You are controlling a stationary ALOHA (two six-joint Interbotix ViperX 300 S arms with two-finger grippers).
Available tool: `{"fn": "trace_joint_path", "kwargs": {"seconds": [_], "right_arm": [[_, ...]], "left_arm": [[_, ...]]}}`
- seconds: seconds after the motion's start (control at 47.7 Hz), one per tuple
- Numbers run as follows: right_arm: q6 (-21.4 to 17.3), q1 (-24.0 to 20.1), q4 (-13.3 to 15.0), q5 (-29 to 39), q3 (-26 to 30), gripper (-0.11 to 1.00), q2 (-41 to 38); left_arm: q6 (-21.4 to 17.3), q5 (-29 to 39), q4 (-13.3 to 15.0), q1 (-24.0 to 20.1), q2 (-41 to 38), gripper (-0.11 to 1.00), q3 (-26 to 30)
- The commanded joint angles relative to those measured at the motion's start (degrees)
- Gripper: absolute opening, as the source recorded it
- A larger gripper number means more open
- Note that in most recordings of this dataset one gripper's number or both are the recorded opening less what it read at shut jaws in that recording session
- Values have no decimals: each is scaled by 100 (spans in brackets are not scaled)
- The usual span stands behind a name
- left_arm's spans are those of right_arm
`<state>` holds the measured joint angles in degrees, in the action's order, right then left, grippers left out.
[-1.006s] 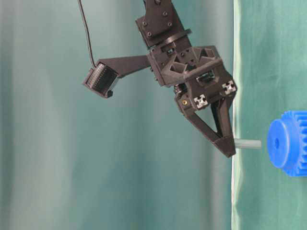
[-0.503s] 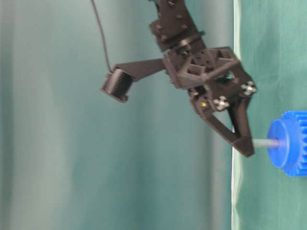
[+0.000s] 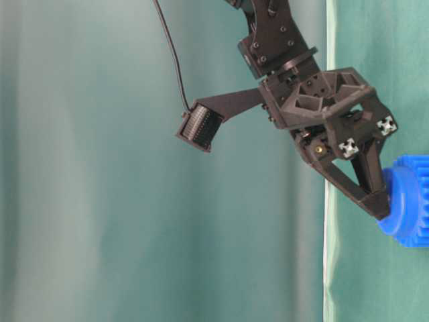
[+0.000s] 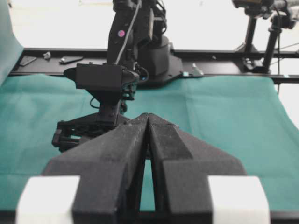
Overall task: Insert the shaft placed at a random location into the center hole of the medium gear at another random location.
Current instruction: 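Lower the held shaft into the blue gear's center hole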
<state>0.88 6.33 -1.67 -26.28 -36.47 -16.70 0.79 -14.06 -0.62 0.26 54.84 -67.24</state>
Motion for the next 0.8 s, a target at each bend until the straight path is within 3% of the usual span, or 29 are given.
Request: {"fn": "trace_joint_path", "kwargs": {"seconds": [0.0,0.566,0.629,0.776], "right_arm": [[26,-9,9,-88,114,13,62],[35,-9,9,-149,88,15,62],[35,-9,9,-149,97,27,62],[35,-18,9,-149,97,71,62]], "left_arm": [[9,-26,-9,0,-44,0,105],[9,18,-9,0,-35,0,105],[9,18,-9,0,-35,0,105],[9,18,-9,0,-35,0,105]]}}
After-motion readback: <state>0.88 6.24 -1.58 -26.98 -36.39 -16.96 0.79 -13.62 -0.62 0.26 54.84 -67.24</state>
